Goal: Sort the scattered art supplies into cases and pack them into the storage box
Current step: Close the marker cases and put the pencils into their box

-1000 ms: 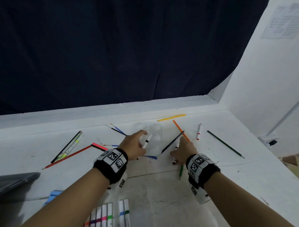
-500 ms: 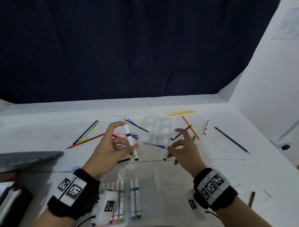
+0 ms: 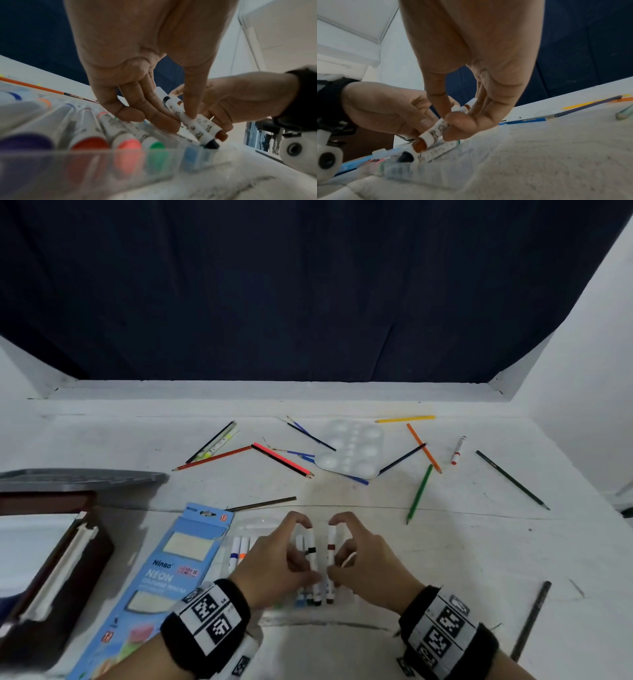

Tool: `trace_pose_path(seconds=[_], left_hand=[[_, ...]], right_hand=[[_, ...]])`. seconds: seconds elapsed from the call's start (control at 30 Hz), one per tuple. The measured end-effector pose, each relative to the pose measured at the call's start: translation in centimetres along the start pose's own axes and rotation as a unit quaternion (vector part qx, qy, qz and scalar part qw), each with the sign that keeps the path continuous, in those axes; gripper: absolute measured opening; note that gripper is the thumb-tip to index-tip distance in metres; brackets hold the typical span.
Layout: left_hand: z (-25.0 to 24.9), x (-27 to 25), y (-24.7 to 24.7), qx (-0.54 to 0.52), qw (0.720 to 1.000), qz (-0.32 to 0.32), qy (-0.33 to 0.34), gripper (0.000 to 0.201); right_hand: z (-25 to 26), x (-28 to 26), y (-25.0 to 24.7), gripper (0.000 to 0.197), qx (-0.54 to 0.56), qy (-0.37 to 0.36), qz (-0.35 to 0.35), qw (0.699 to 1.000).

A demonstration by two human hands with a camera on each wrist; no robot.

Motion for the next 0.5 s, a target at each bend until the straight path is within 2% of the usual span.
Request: trace_pose_path(seconds=[0.13, 0.27, 0.37, 0.5], left_hand=[[0.1, 0.7, 0.2, 0.067, 0.998, -0.004, 0.007, 0.064], [0.0, 1.4, 0.1, 0.228, 0.973, -0.014, 0.007, 0.065], [0.1, 1.9, -0.1, 0.300, 0.954, 0.005, 0.007, 0.071], [0.0, 2.6, -0.6, 0.362, 0.931, 0.036, -0.037, 0.080]], right_hand=[[-0.6, 0.5, 0.1, 0.057, -0.019, 0.004, 0.014, 1.000], [-0.7, 1.1, -0.4, 0.062, -0.044, -0.011, 0.022, 0.999], [-0.8, 1.5, -1.0, 0.071, -0.113, -0.010, 0.033, 0.993], [-0.9, 2.2, -1.7, 0.078, -0.234, 0.022, 0.054, 0.970]])
Point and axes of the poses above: each hand's wrist, its own x-axis towards the middle knuckle, its own y-axis out of the palm, z = x × y, the point moved 1 cm from there along x, towards the middle knuckle, and after that the axes turned 11 degrees about z, right-handed, at the moved point
